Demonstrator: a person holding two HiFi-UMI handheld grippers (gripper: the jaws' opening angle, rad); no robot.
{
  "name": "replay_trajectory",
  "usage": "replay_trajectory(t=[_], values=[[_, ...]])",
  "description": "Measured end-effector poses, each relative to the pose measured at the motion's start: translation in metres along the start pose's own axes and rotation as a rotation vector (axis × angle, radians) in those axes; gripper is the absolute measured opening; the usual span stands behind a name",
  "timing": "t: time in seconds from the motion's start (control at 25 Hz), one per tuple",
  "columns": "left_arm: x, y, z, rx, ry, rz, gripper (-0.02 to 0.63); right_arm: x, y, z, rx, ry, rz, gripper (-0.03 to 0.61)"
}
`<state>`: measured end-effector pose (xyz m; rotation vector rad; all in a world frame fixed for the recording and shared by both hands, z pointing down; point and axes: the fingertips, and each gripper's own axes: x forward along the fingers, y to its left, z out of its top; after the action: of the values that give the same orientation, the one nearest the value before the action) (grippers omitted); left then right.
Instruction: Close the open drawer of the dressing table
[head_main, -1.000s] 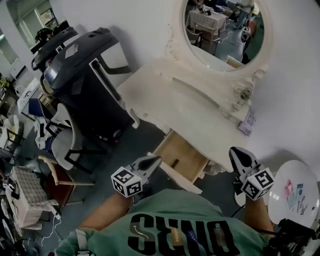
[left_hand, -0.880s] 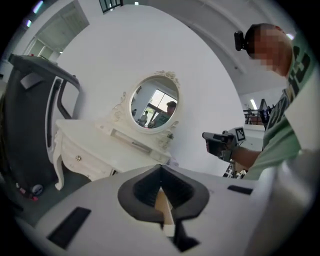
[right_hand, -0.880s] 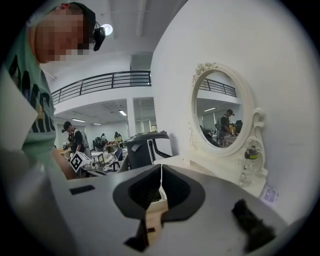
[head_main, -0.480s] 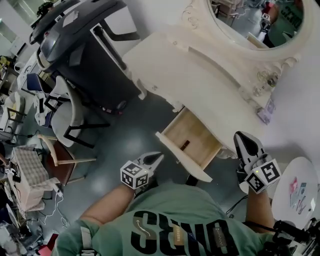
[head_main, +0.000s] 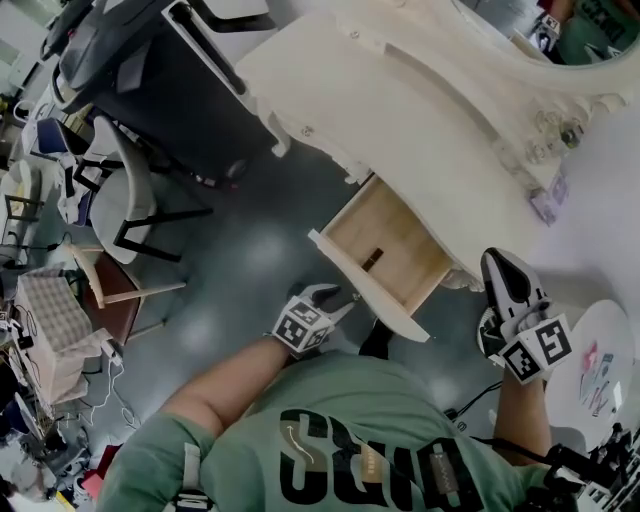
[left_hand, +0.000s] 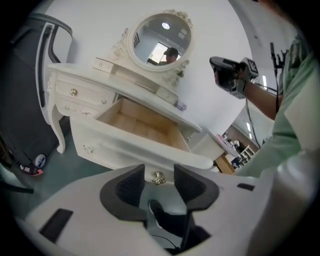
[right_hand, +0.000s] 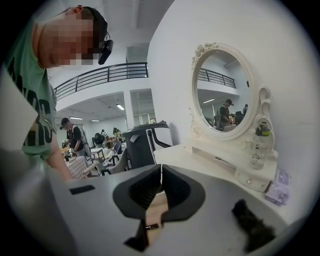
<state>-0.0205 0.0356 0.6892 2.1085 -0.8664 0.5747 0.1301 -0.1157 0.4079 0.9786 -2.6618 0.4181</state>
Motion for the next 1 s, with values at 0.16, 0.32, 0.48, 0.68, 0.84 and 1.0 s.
replay_trajectory(t=[0.16, 0.32, 0.48, 0.68, 0.84, 1.0], values=[[0.025, 0.008, -0.026, 0.052, 0.112, 0.055, 0.238, -0.004, -0.002, -0.007, 0.005, 0.0, -0.01, 0.014], [0.04, 0.01, -0.039, 0.102, 0.189, 0.075, 0.241, -0.012, -0.009, -0.018, 0.009, 0.007, -0.032, 0.014], [0.053, 0.008, -0.041, 0.12, 0.221, 0.078, 0.241, -0.02, -0.018, -0.027, 0.032, 0.006, -0.056, 0.014], [0.062, 0.001, -0.045, 0.111, 0.245, 0.063, 0.239, -0.025, -0.02, -0.035, 0.051, 0.006, -0.062, 0.014], [0.065, 0.0, -0.041, 0.157, 0.251, 0.079, 0.162, -0.027, -0.019, -0.039, 0.056, 0.007, -0.068, 0.014], [0.067, 0.0, -0.036, 0.217, 0.268, 0.09, 0.135, -0.032, -0.018, -0.042, 0.063, 0.004, -0.072, 0.014]])
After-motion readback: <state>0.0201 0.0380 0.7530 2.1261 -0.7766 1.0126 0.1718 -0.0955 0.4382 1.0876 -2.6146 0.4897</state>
